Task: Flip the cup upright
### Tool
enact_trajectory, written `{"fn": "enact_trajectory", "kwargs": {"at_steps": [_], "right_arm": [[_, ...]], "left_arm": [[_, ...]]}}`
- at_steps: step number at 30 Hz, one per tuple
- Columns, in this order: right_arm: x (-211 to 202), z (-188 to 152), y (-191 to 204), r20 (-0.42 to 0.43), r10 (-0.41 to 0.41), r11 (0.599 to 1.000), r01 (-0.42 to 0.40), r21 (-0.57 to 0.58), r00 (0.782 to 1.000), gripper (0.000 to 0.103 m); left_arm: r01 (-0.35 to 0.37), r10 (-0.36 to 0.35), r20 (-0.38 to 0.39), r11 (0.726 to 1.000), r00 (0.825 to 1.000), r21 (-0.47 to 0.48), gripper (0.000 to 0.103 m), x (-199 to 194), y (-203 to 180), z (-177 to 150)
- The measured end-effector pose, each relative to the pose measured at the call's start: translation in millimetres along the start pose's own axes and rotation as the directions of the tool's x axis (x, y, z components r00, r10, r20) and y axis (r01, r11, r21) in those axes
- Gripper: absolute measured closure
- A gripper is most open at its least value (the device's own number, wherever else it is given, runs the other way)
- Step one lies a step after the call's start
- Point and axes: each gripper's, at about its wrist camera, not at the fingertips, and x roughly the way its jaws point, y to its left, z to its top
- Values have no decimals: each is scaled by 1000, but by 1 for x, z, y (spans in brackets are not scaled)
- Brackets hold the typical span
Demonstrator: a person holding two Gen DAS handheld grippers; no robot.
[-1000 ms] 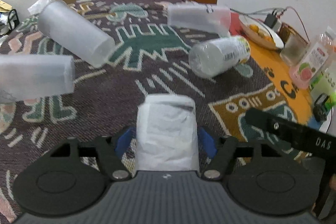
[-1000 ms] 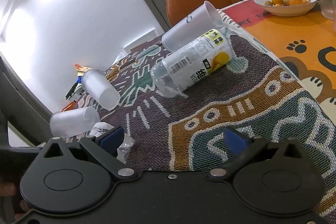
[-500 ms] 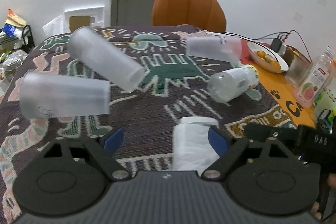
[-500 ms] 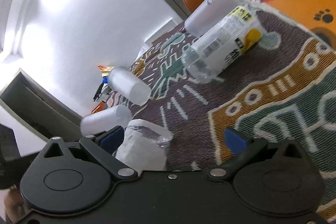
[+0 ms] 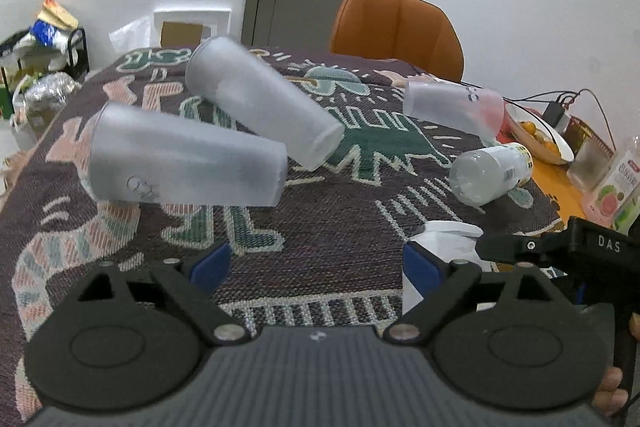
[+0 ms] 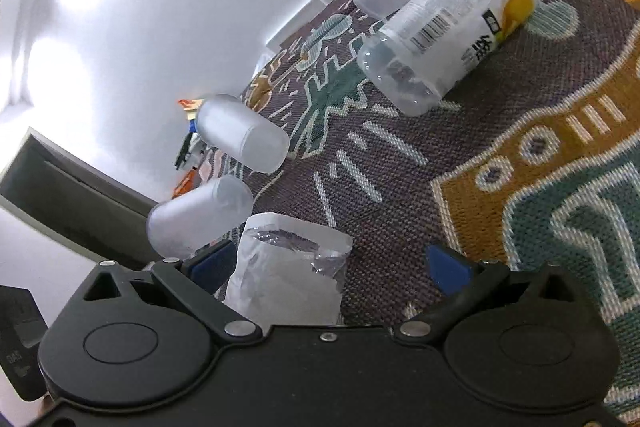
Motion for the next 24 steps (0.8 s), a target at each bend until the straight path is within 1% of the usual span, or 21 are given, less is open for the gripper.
{"fn": "enact_trajectory", "kwargs": {"at_steps": [6,9,10,11,12,14,17,19,20,22,24], "right_arm": [[10,-1,17,-27,-65,995,63,-73,998,0],[14,2,18,-45,-75,995,72,-72,996,4],[14,3,19,-49,-78,995,74,-70,996,7],[15,5,19,-61,-70,996,66,-66,996,13],[18,7,20,-75,-60,997,55,-58,995,15],[19,9,21,-98,-40,998,36,-46,994,24],[23,11,26,-116,-35,998,29,-53,993,29],[25,13,29,-129,-42,998,36,-52,991,29],[26,14,29,-139,-41,998,35,-43,989,25],[31,16,28,-156,-35,999,33,-19,987,22],[36,16,27,-175,-26,1000,28,8,984,22]], "left_arm": [[23,-22,9,1000,1000,-9,11,3,10,1],[30,-30,19,1000,999,-8,11,5,12,1],[34,-33,22,999,999,-12,11,5,14,1],[40,-39,25,999,999,-19,11,5,15,1],[46,-46,28,999,999,-27,11,5,17,1],[53,-51,39,998,998,-40,11,4,20,0],[56,-53,58,997,997,-59,11,1,27,-1],[59,-54,64,996,996,-74,11,0,32,-1],[59,-54,66,995,996,-81,11,0,34,-2],[60,-53,71,994,996,-97,11,-1,39,-3],[63,-54,76,992,996,-112,11,-1,43,-3]]}}
